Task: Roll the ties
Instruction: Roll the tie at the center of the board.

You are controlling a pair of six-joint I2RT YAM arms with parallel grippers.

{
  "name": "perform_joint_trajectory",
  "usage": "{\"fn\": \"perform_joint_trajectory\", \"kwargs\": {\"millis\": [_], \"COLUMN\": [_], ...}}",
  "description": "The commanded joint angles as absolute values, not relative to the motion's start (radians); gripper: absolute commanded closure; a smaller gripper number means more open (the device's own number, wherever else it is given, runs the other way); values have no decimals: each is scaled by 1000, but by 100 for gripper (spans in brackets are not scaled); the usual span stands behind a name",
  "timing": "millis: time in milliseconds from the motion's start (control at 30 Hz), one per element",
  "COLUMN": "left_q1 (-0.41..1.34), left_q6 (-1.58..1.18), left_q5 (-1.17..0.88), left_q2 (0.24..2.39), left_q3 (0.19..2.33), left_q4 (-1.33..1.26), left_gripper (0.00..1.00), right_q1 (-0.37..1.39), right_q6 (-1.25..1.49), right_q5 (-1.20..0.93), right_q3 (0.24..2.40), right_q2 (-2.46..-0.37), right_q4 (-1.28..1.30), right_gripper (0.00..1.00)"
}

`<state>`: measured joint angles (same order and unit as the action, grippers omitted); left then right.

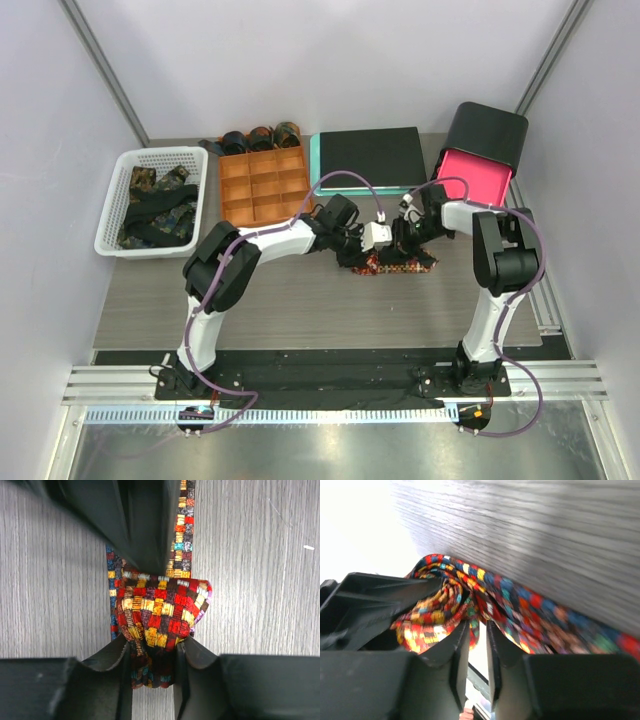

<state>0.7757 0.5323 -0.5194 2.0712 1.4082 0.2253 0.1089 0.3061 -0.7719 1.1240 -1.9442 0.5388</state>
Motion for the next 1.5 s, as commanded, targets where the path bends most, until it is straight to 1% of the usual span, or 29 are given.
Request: {"fn": "perform_joint_trajectory", "kwargs": {"millis": [0, 267, 433, 567, 700, 833, 900, 967, 1000, 1033, 1133, 1467], "left_q1": [767, 761, 756, 755, 759, 762, 764, 764, 764, 762, 764, 764], "left_q6": [509, 468, 445, 449, 445, 482, 491, 500, 502, 505, 511, 520], "left_q5": [-500, -453, -339, -321, -301, -273, -265, -264, -264, -264, -265, -281], "left_q2": [2045, 2040, 1982, 1921, 1962, 2014, 2035, 2039, 2039, 2042, 2042, 2045], "left_q3": [1365, 1399, 1382, 1301, 1299, 1322, 1342, 1344, 1342, 1344, 1347, 1348], "left_q4": [245, 268, 321, 275, 282, 313, 343, 348, 350, 351, 357, 364], "left_gripper": [81, 86, 87, 85, 83, 82, 81, 79, 78, 77, 75, 70], "right_q1": [41, 44, 44, 48, 55, 71, 77, 78, 84, 90, 127, 189], "right_q6": [265, 220, 199, 193, 190, 182, 212, 273, 296, 325, 387, 520], "right_q5": [-750, -644, -560, -542, -549, -620, -711, -789, -804, -824, -845, -888], "right_q3": [1157, 1062, 1042, 1038, 1048, 1063, 1060, 1061, 1063, 1066, 1087, 1088], "right_q2": [-1873, -1931, -1959, -1963, -1962, -1928, -1899, -1864, -1855, -1838, -1828, -1874], "right_q4": [581, 603, 652, 661, 670, 667, 625, 583, 545, 522, 473, 322], "right_gripper": [73, 74, 75, 74, 74, 74, 73, 67, 65, 61, 54, 54]}}
